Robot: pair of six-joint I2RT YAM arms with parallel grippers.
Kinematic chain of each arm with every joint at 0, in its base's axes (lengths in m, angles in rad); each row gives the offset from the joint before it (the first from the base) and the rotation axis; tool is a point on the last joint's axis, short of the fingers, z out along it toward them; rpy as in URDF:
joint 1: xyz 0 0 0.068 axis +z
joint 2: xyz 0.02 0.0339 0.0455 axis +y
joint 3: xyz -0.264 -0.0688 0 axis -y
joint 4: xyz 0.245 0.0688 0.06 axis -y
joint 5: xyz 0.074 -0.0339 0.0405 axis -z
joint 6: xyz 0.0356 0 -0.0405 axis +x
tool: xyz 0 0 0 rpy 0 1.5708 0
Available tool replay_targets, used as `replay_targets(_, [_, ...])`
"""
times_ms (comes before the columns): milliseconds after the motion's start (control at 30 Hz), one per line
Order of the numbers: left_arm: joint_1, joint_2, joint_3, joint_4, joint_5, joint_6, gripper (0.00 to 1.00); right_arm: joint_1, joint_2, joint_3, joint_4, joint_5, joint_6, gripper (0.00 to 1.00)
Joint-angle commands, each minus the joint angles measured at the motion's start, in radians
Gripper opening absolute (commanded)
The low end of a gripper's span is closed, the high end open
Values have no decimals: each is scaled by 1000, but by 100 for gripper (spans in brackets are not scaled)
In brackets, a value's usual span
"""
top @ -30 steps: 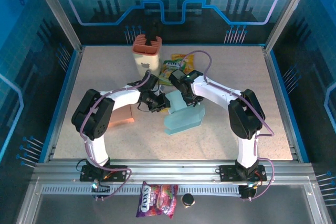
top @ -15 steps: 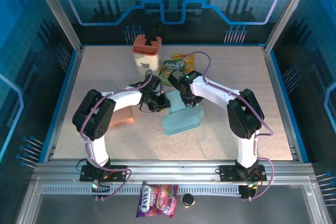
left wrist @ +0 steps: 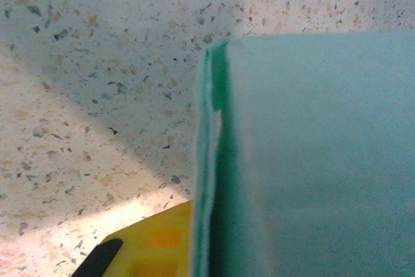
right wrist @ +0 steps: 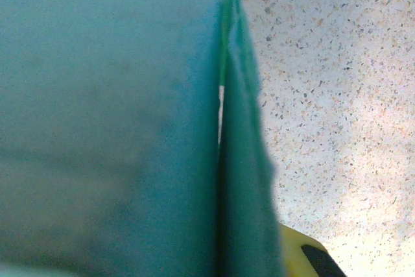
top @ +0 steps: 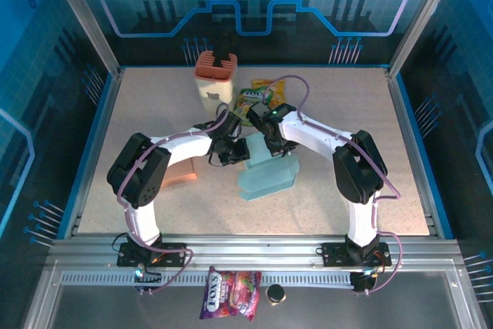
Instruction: Fold the paper box
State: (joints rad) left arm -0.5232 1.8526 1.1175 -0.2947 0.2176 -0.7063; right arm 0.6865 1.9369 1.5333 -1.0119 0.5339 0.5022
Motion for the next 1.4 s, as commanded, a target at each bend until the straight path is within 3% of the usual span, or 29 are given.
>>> replay_targets(0, [-7, 19, -13, -119, -126, -16, 0, 22, 22, 21, -38, -37, 15, 0])
replay_targets(67, [-9, 13, -17, -123, -136, -18, 0, 22, 22, 19, -38, -38, 15, 0])
replay_targets(167, [-9, 13, -13, -129, -135, -11, 11, 22, 23, 19, -37, -40, 15, 0])
replay_targets(400, [-14, 14, -22, -133, -145, -13, 10, 22, 25, 22, -37, -46, 15, 0])
replay_targets(600, [-14, 12, -30, -132, -149, -7, 3, 22, 22, 21, -37, -48, 18, 0])
replay_targets(667, [-16, 6, -31, -133, -154, -8, 9, 22, 23, 21, -39, -48, 19, 0])
replay_targets(833, [-21, -51, -33, -122, -158, -4, 39, 22, 26, 21, -42, -48, 21, 0])
replay_targets(867, [-20, -68, -35, -116, -151, -3, 41, 22, 29, 21, -43, -48, 22, 0])
replay_targets(1133, [-6, -162, -53, -50, -66, 13, 45, 16, 34, 21, -50, -55, 29, 0])
replay_targets(1367, [19, -121, -34, -61, -56, 16, 39, 15, 35, 25, -50, -64, 32, 0])
